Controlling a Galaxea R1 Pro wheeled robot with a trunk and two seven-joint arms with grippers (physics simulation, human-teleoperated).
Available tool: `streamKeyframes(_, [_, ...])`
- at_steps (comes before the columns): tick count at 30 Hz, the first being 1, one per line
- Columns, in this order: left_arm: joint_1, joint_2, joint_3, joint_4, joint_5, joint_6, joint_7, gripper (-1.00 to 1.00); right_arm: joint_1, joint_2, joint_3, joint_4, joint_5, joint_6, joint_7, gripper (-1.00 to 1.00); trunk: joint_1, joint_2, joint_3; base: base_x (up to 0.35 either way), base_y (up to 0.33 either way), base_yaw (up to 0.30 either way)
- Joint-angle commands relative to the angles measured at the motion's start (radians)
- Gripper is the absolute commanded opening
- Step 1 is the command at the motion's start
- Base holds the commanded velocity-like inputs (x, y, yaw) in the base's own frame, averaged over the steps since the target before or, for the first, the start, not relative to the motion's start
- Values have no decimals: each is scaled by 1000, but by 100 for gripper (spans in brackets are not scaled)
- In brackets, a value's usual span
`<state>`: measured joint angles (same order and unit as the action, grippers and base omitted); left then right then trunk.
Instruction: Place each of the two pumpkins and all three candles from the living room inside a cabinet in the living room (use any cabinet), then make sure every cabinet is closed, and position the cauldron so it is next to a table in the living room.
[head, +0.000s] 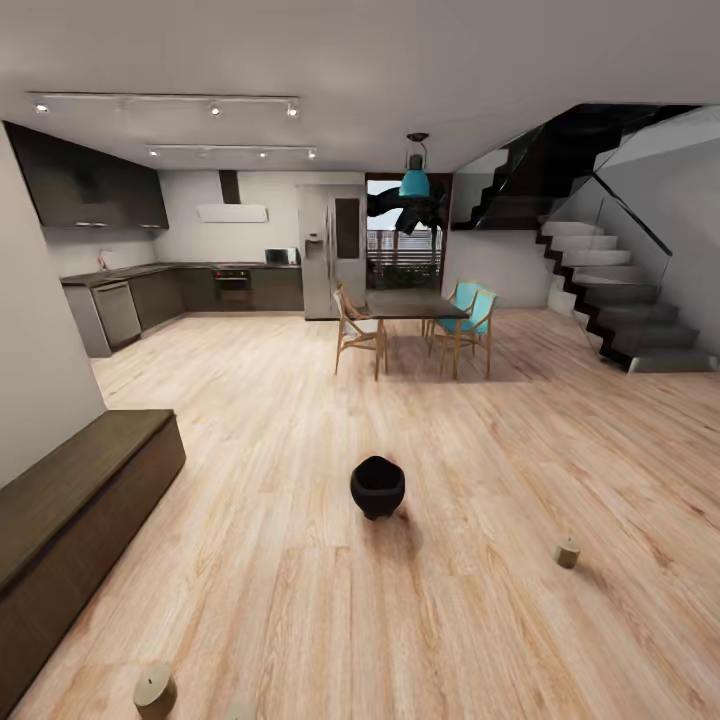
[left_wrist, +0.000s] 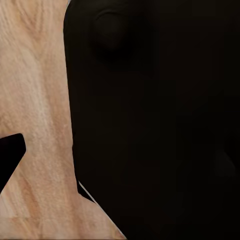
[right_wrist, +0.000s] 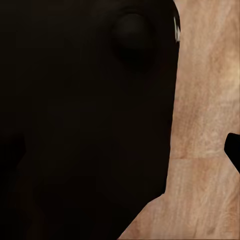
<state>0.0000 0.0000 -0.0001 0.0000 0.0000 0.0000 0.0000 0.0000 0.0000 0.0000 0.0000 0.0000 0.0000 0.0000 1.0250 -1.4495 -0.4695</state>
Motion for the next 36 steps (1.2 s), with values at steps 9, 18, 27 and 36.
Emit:
streamKeyframes(9, [-2,-8,-1,-2,3,-5,-2,100,-2,33,6,2,5,1,-3,100,0,0,-1,0,0,0])
streamKeyframes(18, [-2,-6,-2,-2,3,-5,-2,100,-2,41,-1,-3,-1,-4,-3,100,0,0,-1,0,0,0])
streamKeyframes(27, [-2,-39,11,-2,12,-2,-8,100,-2,44,0,-3,-2,-5,-3,100,0,0,-1,0,0,0])
streamKeyframes(36, [-2,-68,13,-5,11,6,-12,100,-2,44,-1,-3,-4,-5,-3,100,0,0,-1,1,0,0])
